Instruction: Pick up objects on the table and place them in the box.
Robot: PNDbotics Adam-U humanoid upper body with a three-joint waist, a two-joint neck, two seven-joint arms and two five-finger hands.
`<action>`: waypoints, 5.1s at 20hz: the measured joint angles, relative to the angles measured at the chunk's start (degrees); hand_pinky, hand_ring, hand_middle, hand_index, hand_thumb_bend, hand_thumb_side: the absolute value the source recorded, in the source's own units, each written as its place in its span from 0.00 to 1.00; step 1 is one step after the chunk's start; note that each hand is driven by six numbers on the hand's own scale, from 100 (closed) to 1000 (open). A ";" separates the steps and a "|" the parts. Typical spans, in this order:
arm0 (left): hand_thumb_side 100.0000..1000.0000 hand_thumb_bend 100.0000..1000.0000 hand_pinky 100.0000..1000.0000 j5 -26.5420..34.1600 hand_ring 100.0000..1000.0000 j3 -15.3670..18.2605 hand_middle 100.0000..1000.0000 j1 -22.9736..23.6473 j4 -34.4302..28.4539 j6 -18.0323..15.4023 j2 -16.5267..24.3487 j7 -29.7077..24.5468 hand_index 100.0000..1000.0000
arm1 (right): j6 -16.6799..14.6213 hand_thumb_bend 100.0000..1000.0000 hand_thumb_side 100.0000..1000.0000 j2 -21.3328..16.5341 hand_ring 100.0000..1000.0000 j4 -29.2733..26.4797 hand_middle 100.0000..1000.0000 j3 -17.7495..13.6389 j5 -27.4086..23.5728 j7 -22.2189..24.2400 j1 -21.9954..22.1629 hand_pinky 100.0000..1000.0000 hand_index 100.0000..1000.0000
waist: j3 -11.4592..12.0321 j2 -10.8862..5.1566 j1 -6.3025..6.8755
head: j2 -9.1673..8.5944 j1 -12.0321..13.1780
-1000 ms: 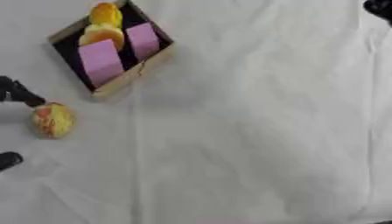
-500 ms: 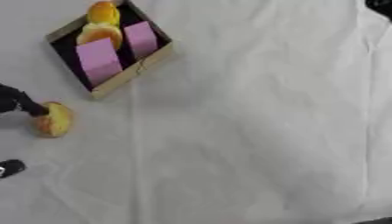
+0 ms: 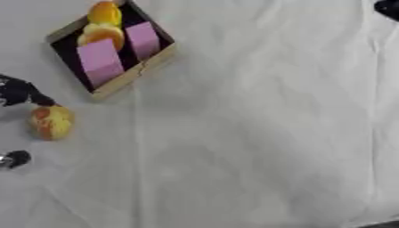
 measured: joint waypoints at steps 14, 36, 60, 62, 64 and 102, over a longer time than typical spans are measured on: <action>0.15 0.07 0.76 -0.79 0.70 -0.91 0.65 -2.72 8.09 1.67 -3.89 -0.37 0.75 | 0.61 0.00 0.40 0.49 0.99 0.00 0.63 0.00 0.01 0.05 0.49 1.00 0.77 | -0.27 0.00 0.00 | -0.01 0.46; 0.10 0.00 0.62 7.14 0.51 4.15 0.44 -14.08 -0.91 -0.61 -6.22 10.98 0.44 | 0.74 0.00 0.40 0.55 0.98 0.00 0.63 0.04 -0.02 -0.05 0.08 1.00 0.77 | 0.42 0.00 0.00 | 0.03 -0.25; 0.11 0.00 0.64 -11.77 0.53 6.42 0.47 -26.47 41.45 -11.13 -21.74 23.76 0.48 | 1.23 0.00 0.40 0.64 0.99 0.00 0.62 0.38 -0.02 0.53 -0.53 1.00 0.77 | -0.88 0.00 0.02 | -0.57 -0.10; 0.11 0.00 0.65 -11.91 0.54 6.54 0.48 -26.19 43.03 -11.40 -22.26 23.82 0.49 | 1.25 0.00 0.40 0.87 0.99 0.00 0.62 0.38 -0.02 0.53 -0.53 1.00 0.77 | -0.94 0.00 0.02 | -0.57 -0.10; 0.10 0.00 0.65 -11.96 0.55 6.56 0.49 -26.12 44.43 -11.65 -22.68 23.62 0.51 | 1.27 0.00 0.40 1.02 0.99 0.00 0.62 0.38 -0.02 0.55 -0.53 1.00 0.77 | -1.01 0.00 0.02 | -0.57 -0.10; 0.57 0.00 0.71 31.55 0.61 21.27 0.53 -4.14 -1.65 -2.49 -15.29 44.51 0.76 | -1.43 0.00 0.41 1.08 0.98 0.00 0.63 0.33 -2.03 -0.75 -1.29 1.00 0.77 | 1.77 0.00 -1.01 | 0.51 -2.43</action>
